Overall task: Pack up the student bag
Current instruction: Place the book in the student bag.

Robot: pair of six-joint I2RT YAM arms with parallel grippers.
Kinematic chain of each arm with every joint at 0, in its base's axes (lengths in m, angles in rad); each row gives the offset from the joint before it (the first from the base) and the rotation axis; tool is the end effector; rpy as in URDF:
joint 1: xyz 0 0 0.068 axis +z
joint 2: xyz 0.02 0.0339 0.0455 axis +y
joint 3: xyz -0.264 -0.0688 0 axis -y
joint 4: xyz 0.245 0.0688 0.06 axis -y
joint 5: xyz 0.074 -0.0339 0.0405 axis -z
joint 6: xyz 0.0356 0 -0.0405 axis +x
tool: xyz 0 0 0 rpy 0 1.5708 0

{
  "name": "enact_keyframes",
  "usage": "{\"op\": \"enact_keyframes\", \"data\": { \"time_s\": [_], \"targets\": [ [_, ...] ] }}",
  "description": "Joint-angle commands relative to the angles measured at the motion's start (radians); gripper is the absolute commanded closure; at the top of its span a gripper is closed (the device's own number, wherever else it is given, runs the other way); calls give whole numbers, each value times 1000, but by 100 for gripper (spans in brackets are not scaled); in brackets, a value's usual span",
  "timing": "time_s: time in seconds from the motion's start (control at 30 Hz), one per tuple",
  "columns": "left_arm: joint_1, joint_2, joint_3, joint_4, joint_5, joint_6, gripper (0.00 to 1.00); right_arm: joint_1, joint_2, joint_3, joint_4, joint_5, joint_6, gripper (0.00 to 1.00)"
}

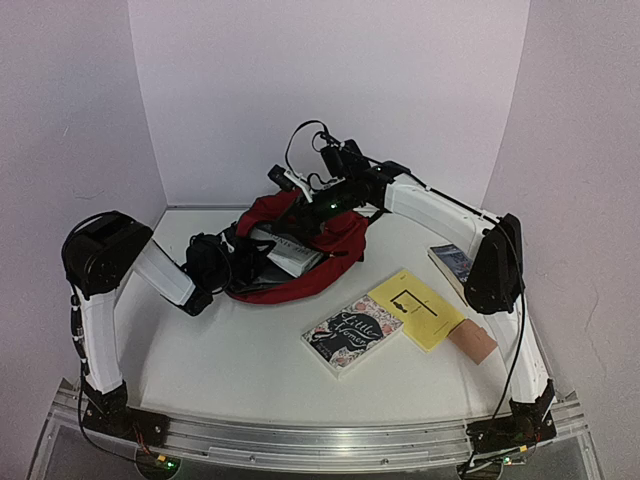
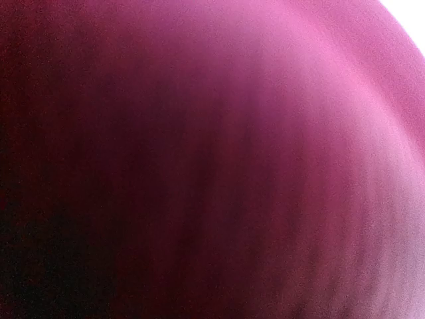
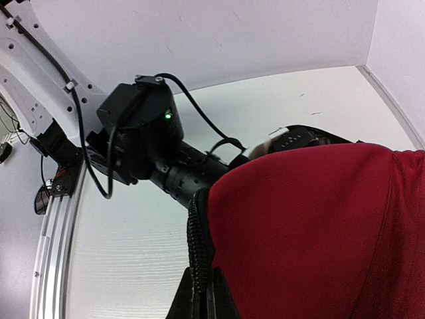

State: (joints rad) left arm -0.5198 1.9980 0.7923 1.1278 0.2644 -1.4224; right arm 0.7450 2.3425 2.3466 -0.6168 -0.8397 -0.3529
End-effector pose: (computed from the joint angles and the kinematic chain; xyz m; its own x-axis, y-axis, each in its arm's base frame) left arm 0.3260 -0.1973 0.1379 -0.7078 -0.6948 -0.1273 0.0375 0.1430 -0.9890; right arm 0.3708 0.3780 0.3075 -0.0855 -0.3928 -0.9156 -0.9910 -0.0616 0.1190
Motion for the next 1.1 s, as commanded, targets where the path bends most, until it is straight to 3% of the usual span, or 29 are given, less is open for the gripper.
{"op": "enact_keyframes", "data": {
  "time_s": [0.0, 0.07, 0.3, 0.7, 0.93, 1.07],
  "targets": [
    [6, 64, 136, 140, 41, -30, 90, 21, -83, 53, -9, -109, 26, 100],
    [11, 102, 176, 116, 41, -43, 88, 21, -85, 57, -13, -128, 29, 100],
    [65, 138, 150, 115, -16, -73, 60, 10, -105, 13, -38, -115, 3, 100],
    [65, -253, 18, -397, -50, 170, 3, -146, -4, 109, 25, 119, 206, 100],
    [66, -411, 32, -656, -85, 286, 0, -230, 60, 87, 65, 406, 228, 100],
    [65, -437, 64, -787, -72, 339, 1, -280, 101, 44, 64, 492, 232, 100]
  ]
}}
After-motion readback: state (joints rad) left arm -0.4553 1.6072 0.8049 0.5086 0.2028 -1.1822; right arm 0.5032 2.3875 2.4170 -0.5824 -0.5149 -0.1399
